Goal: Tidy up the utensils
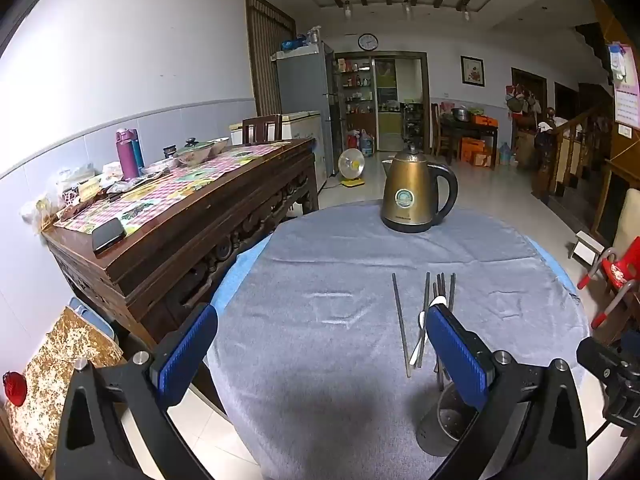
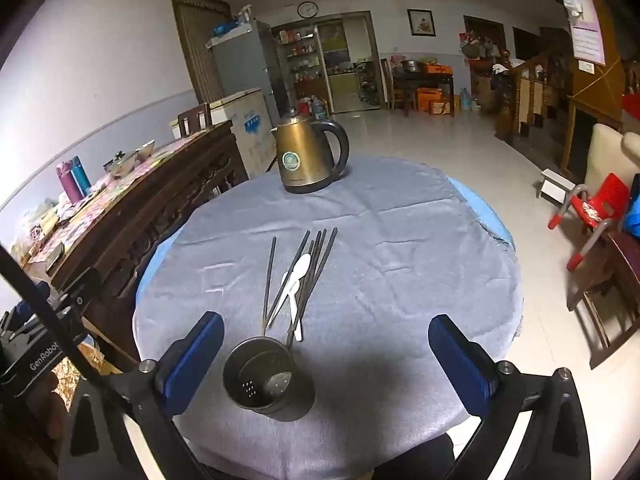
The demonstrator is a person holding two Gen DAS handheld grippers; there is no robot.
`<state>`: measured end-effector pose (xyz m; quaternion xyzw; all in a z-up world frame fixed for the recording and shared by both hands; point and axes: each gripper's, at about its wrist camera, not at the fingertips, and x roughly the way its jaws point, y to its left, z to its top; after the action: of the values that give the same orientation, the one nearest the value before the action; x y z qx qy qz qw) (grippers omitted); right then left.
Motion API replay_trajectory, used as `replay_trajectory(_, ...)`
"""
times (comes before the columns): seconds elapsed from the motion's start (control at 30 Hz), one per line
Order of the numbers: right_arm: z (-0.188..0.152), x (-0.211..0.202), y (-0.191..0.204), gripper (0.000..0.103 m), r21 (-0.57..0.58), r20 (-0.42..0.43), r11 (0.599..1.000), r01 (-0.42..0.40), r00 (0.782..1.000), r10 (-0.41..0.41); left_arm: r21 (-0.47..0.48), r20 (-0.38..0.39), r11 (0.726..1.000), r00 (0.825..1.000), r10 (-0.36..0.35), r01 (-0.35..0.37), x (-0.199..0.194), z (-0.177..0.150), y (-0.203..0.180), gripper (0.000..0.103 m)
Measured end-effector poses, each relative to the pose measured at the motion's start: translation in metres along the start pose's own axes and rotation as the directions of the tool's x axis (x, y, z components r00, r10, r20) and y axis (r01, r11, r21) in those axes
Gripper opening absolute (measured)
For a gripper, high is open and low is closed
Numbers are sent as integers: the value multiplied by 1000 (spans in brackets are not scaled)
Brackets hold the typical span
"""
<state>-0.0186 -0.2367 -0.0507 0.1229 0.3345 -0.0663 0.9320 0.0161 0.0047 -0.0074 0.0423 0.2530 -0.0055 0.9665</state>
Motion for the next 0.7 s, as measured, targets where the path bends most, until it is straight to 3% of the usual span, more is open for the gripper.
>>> replay_trajectory(0.23, 0, 12, 4, 103, 5, -13, 1000, -19, 1000, 19, -5, -13, 1000, 1000, 7, -7, 13, 0, 3, 103)
replay_trajectory(0.53, 12, 25, 6, 100, 32, -79, 998, -51, 995, 53, 42, -82, 998, 995, 50, -47, 27, 0, 4, 103)
replay_trajectory(0.7, 13, 31, 8, 99, -3, -60, 999, -53, 997, 53, 37, -79, 998, 995, 54, -51, 27, 1, 4, 103)
